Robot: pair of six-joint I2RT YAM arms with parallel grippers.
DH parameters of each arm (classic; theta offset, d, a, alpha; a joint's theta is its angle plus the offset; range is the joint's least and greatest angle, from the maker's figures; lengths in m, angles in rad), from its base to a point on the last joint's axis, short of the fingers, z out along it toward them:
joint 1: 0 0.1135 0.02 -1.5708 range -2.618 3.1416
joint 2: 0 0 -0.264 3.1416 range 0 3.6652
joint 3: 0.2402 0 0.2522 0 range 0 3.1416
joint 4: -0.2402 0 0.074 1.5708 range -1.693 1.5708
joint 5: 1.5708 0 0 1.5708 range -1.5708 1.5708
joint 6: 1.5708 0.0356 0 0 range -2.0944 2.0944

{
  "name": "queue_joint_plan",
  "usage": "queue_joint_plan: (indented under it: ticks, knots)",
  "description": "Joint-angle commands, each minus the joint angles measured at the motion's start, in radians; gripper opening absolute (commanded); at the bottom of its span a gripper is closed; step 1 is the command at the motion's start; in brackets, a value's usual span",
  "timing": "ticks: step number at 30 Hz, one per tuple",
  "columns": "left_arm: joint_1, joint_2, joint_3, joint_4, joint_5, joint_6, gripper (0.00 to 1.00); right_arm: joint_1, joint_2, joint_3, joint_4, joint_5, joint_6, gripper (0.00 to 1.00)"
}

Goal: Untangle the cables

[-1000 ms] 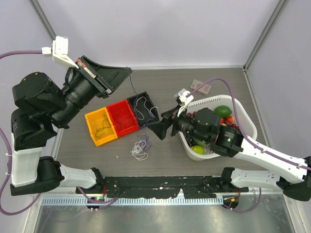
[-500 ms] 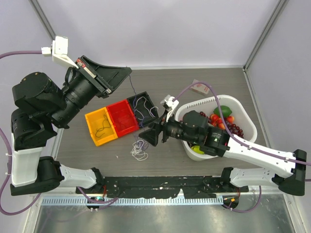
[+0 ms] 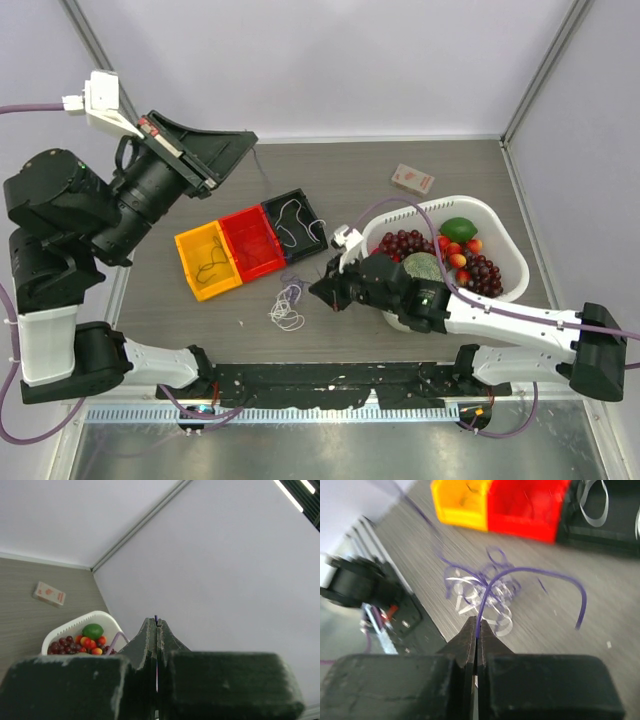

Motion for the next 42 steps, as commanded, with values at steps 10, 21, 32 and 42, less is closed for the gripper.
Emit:
queue_joint_plan:
  ticks: [10,21,32,42]
  knots:
    - [0.001,-0.019,0.12,0.004,-0.142,0.125,0.0,0.003,0.033,-0.205,0.016,0.125,-0.008,0.01]
    - [0.001,-0.014,0.148,0.05,-0.16,0.134,0.0,-0.017,0.124,-0.165,-0.06,0.051,-0.054,0.25]
    - [0.003,-0.026,0.094,0.171,-0.094,0.014,0.0,-0.007,-0.051,0.119,-0.04,-0.148,-0.197,0.79]
    - [0.001,-0.02,0.093,0.277,-0.053,-0.095,0.0,-0.002,0.227,0.381,0.157,-0.115,-0.137,0.81]
